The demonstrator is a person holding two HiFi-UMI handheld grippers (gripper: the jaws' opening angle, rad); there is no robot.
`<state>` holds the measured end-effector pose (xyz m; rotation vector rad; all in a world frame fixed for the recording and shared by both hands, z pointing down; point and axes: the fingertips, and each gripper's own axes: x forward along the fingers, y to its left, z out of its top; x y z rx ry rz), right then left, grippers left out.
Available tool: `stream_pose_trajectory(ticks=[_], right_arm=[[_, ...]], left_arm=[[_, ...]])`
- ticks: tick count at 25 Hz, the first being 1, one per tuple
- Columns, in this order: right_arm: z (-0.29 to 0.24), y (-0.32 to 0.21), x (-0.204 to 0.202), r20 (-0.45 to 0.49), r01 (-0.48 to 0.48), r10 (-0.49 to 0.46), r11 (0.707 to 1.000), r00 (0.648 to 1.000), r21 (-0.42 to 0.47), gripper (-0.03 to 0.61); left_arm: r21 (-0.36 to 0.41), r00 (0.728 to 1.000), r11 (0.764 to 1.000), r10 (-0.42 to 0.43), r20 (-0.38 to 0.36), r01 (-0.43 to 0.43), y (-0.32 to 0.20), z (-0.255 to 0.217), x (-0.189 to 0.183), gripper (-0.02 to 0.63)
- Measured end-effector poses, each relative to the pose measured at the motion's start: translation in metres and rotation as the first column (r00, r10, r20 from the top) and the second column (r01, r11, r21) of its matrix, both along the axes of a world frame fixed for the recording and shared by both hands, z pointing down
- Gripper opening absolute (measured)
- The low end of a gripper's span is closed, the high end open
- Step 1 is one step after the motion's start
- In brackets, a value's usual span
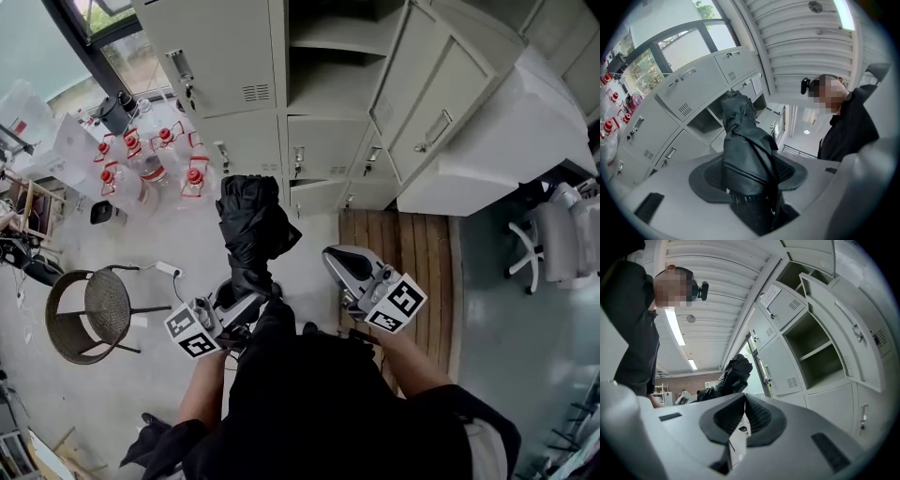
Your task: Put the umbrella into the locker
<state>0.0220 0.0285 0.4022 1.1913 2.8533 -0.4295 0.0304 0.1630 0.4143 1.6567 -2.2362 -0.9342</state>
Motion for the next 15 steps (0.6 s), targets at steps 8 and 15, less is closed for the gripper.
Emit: stream_pose_trajectory(ticks=[8,15], right_arm=[[-0.013,-0.001,-0.078,0.014,-0.071,0.070,0.997,0.997,0.043,0.014],[-0.023,-0.005,-0.132,0.024,-0.174,0.173,0.983,0.985,0.062,0.014]], left_arm=[[0.026,0.998,0.997,0.068,0.010,-0.068,-0.012,0.001,-0.081,0.253],[-0.026,0.991,0.990,0.137,0.010,-0.137,-0.012,0.007,-0.144,0.252]])
